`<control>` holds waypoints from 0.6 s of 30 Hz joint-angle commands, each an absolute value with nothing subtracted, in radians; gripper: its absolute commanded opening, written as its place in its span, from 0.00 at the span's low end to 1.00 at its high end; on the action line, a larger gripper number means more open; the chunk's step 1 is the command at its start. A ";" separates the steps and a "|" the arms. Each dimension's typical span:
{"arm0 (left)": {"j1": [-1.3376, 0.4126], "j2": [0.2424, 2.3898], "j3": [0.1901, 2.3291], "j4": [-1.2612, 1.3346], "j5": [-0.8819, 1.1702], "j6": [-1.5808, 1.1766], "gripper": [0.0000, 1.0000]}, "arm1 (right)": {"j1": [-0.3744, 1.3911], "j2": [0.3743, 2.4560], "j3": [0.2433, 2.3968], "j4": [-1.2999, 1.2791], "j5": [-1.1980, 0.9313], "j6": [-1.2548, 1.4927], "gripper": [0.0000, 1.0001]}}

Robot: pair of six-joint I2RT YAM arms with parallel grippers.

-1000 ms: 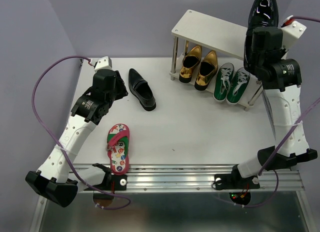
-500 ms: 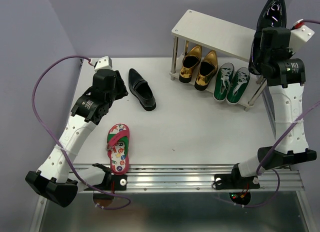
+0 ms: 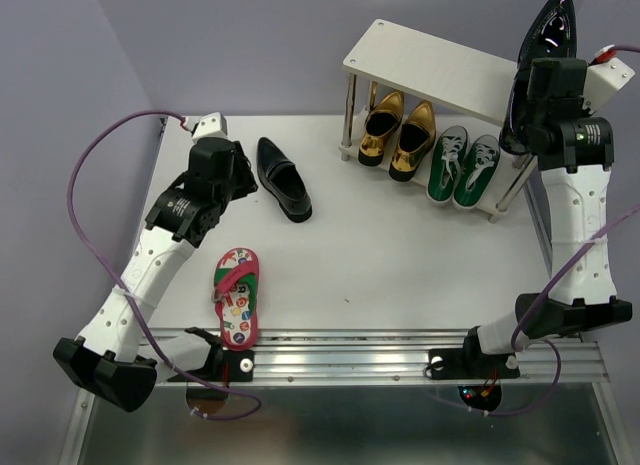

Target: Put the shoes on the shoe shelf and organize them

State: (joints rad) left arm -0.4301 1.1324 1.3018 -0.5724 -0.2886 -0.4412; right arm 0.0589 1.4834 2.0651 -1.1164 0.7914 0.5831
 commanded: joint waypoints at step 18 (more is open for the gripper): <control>-0.420 1.137 1.293 -0.525 -0.288 -0.420 0.50 | 0.031 1.476 2.224 -0.985 0.796 0.558 0.01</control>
State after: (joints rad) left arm -0.4290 1.1378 1.2835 -0.5591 -0.2802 -0.4412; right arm 0.0387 1.4937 2.1651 -1.1164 0.7612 0.5514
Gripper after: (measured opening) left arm 0.508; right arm 0.068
